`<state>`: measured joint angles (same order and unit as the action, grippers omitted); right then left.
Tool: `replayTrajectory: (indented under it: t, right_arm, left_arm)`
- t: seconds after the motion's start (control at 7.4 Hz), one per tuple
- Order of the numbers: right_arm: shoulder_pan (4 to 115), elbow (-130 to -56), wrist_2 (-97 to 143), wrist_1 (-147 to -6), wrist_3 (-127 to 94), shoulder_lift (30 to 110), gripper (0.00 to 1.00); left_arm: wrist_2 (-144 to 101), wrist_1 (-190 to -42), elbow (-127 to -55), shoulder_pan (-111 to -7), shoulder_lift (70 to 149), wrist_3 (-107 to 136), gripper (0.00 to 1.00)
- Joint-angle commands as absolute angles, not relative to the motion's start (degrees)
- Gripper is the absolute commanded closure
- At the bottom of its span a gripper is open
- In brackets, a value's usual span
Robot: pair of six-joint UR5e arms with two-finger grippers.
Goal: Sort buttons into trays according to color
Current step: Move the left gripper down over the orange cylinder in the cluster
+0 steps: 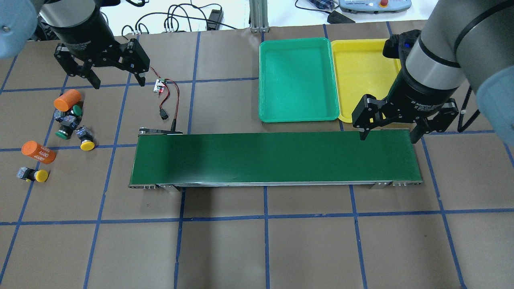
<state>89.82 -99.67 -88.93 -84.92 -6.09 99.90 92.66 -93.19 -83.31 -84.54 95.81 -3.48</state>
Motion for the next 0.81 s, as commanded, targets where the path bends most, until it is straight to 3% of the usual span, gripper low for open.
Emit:
replayTrajectory:
  t: [0.0,0.27,0.68]
  right_arm:
    - [89.82,-99.67,-88.95,-84.9,-5.89,100.28,0.0]
    - [89.82,-99.75,-88.6,-84.73,-5.71,100.19,0.0]
    - [89.82,-99.76,-88.33,-84.64,-5.89,100.28,0.0]
  left_arm:
    - [92.73,-89.33,-86.2,-73.36,99.21,-16.82,0.0]
    - [92.72,-81.42,-89.28,-64.47,104.56,-24.14,0.0]
    - [92.99,-66.31,-87.56,-61.54,115.54,-24.6,0.0]
